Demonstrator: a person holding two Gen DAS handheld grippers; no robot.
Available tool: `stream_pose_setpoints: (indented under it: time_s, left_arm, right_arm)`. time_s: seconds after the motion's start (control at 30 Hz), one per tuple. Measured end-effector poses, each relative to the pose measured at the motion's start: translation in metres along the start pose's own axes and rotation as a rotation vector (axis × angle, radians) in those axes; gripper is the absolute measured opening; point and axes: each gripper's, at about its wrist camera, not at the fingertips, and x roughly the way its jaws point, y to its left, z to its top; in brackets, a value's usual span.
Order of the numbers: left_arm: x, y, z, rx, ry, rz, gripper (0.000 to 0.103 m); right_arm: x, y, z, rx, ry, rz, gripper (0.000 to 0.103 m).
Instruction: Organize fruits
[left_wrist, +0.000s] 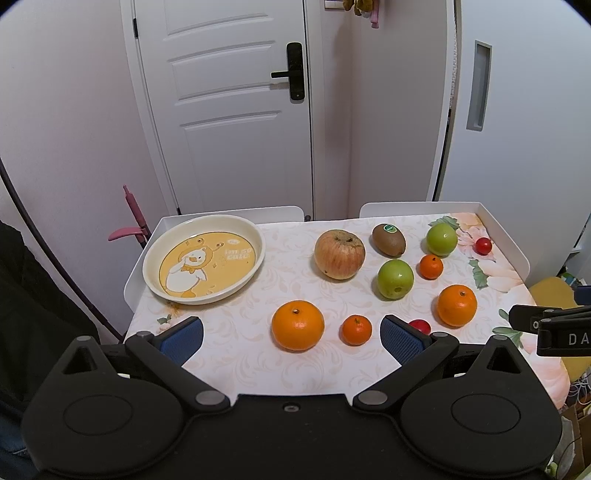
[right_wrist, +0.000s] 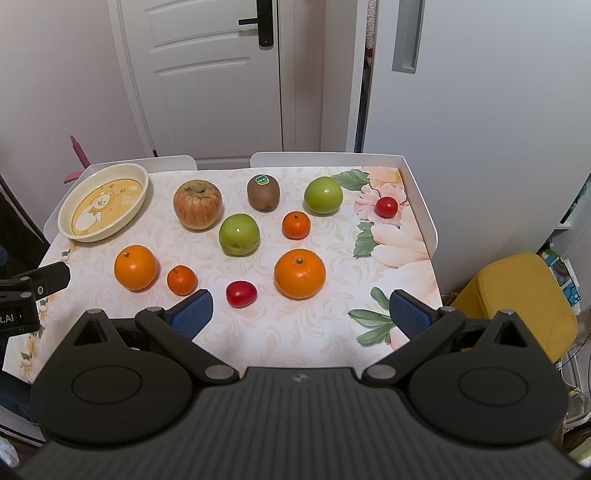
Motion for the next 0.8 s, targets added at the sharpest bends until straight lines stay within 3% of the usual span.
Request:
stream_pose_setpoints:
  time_s: [0.8]
  left_arm:
    - [0.0, 0.0008, -0.0008, -0.014, -0.005, 0.004, 0.103]
  right_arm:
    - [-0.0019, 0.0046, -0.0009, 0.0, -0.007, 0.004, 0.103]
